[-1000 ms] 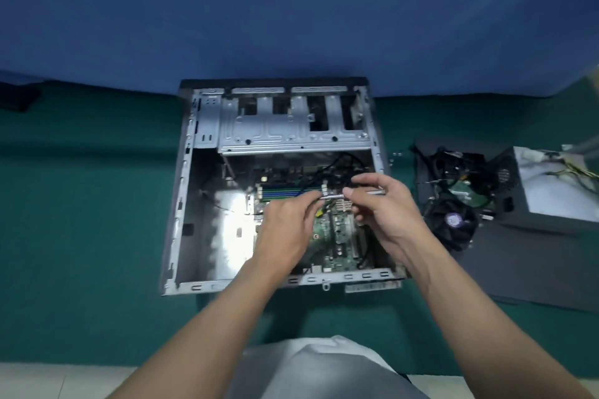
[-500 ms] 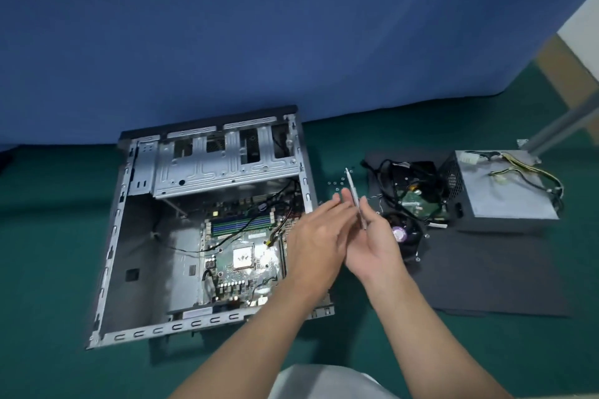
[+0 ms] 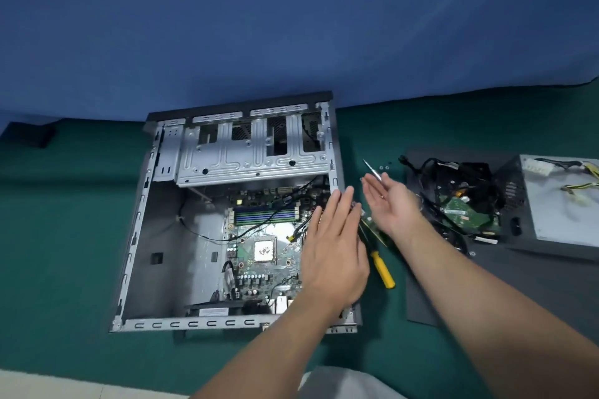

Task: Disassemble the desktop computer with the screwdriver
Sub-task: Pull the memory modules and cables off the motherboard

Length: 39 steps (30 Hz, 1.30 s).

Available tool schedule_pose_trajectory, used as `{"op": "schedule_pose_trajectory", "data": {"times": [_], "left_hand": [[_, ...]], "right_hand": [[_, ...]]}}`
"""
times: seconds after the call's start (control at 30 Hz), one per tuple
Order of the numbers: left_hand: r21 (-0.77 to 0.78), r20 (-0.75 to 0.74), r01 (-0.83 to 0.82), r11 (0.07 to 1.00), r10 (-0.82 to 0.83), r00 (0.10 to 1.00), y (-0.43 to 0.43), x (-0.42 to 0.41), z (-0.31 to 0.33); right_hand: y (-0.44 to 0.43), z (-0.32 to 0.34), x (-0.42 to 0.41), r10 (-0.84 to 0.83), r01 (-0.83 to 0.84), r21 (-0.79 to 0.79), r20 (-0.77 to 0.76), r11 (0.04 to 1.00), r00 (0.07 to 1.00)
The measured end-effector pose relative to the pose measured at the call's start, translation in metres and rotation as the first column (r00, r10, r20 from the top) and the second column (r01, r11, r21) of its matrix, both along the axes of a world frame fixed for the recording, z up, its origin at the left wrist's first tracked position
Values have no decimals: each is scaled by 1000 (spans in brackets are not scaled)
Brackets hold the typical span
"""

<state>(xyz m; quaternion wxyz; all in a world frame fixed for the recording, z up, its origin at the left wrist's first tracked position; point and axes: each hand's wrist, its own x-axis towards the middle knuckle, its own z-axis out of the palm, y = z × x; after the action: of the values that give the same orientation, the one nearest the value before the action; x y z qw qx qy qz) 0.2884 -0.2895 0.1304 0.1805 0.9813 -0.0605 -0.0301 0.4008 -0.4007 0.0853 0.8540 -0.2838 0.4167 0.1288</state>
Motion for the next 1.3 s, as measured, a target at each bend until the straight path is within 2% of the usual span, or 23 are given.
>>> {"op": "schedule_pose_trajectory", "data": {"times": [0.23, 0.4, 0.5, 0.6, 0.67, 0.73, 0.8, 0.87, 1.0, 1.1, 1.2, 1.3], "left_hand": [[70, -33, 5, 998, -3, 999, 0, 3, 5], [69, -37, 19, 997, -16, 999, 0, 3, 6], [-64, 39, 18, 998, -16, 999, 3, 4, 6], [-213, 107, -89, 973, 113, 988, 25, 12, 0], [-209, 43, -233, 950, 247, 968, 51, 25, -9], [-108, -123, -306, 946, 293, 948, 79, 41, -21], [-13, -282, -241, 970, 228, 932, 99, 54, -30], [14, -394, -155, 988, 148, 907, 107, 64, -35], [-77, -545, -154, 985, 88, 834, 107, 73, -42], [-99, -524, -150, 984, 76, 848, 105, 67, -50], [-23, -478, -96, 995, 73, 875, 109, 65, -58], [7, -492, -95, 995, 86, 867, 116, 68, -60]], "right_hand": [[0, -29, 11, 204, -212, -273, -58, 938, 977], [-7, -19, 11, 250, -258, -332, -69, 907, 966], [-14, -9, 10, 139, -129, -263, 21, 956, 990], [-21, 6, 4, 94, -76, -295, 49, 952, 994], [-24, 15, -1, 107, -74, -337, 80, 939, 991], [-23, 25, -6, 114, -63, -360, 123, 931, 986], [-18, 38, -12, 136, -62, -393, 164, 917, 977], [-11, 53, -20, 194, -83, -454, 204, 887, 960], [10, 83, -34, 322, -114, -591, 260, 799, 910], [32, 100, -47, 462, -184, -701, 229, 689, 857], [60, 106, -63, 645, -287, -834, 104, 472, 757], [90, 96, -73, 711, -285, -926, -26, 248, 702]]}}
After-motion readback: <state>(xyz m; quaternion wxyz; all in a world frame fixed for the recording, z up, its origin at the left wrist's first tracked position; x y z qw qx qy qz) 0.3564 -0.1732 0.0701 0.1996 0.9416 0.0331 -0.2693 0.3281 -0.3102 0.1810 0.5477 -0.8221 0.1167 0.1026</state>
